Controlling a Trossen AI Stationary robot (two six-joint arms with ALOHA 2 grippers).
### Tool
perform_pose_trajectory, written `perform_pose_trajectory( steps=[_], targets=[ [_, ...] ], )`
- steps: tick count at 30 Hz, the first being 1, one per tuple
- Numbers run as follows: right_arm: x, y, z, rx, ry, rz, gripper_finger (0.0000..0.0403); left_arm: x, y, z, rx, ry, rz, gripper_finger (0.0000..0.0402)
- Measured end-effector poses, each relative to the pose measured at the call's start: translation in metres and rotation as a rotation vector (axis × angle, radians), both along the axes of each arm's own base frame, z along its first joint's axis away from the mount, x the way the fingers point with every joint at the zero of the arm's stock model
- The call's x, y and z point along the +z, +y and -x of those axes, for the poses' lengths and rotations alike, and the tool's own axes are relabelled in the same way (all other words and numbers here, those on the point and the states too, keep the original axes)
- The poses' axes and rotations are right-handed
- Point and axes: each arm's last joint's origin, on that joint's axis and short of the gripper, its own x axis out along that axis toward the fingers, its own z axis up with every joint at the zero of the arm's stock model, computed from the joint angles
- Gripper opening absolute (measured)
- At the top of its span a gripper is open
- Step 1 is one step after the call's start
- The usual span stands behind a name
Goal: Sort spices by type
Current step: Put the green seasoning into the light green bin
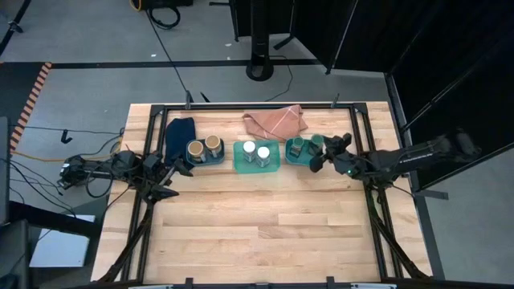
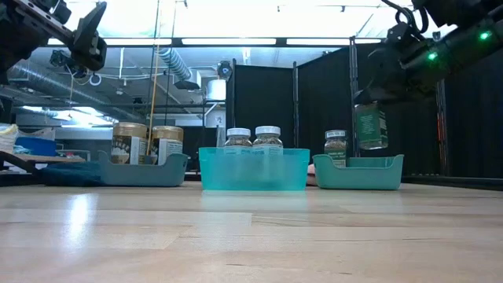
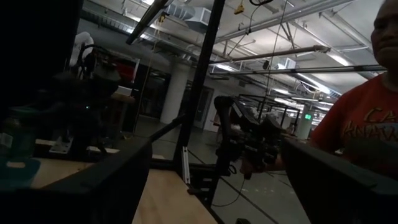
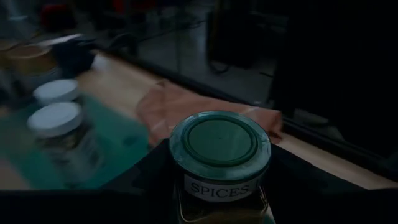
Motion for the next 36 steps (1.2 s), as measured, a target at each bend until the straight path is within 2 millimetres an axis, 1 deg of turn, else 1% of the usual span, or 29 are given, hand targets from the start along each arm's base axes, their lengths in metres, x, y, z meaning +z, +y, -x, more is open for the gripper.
perform_pose_trajectory(
  steps=[4,8,18,27,32,36],
  targets=[
    [-0.004,0.005,-0.008,0.08,0.037,0.009,0.0207,-0.002,0.0,-0.001,0.003,0.017,-0.002,0.0363],
    [-0.009,0.006,-0.013,0.092,0.061,0.014,0.0207,-0.004,0.001,-0.002,0.032,0.046,0.005,0.0363],
    [-0.017,-0.004,-0.02,0.043,0.115,0.036,0.0207,-0.004,0.001,-0.002,0.045,0.047,0.012,0.0363],
    [-0.014,-0.015,-0.031,0.099,0.091,0.068,0.0207,-0.004,0.001,-0.002,0.059,0.041,-0.003,0.0363],
    [-0.014,-0.017,-0.031,0.093,0.094,0.067,0.0207,-0.004,0.002,-0.002,0.08,0.04,0.0,0.0363],
    [-0.018,-0.019,-0.029,0.081,0.13,0.053,0.0207,-0.004,0.002,-0.002,0.079,0.041,0.001,0.0363]
  ],
)
